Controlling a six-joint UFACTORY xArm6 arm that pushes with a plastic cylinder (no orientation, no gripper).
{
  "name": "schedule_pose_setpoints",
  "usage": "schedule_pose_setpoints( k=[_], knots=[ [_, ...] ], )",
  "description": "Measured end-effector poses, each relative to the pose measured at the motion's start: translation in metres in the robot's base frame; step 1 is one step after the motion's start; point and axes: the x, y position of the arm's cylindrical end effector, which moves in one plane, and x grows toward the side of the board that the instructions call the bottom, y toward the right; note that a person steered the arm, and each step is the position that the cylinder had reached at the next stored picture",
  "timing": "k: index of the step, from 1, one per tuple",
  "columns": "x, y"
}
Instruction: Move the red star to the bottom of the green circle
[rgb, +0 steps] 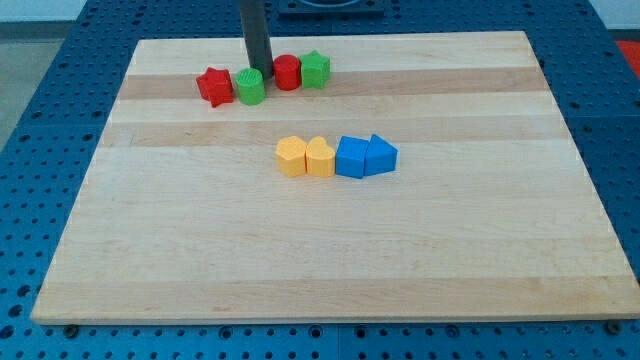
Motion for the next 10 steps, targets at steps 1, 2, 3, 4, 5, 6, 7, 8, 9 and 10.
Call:
schedule_pose_setpoints(
  k=[1,2,3,4,5,6,7,8,9,10],
  knots=[
    [0.001,0.000],
    [-0.020,-0.001],
    [-0.028,-0.019],
    [-0.025,-0.036],
    [-0.014,-0.054],
    [0.006,-0.068],
    [0.027,-0.070],
    [0.031,-0.070],
    [0.026,-0.081],
    [0.026,-0.118]
  ],
)
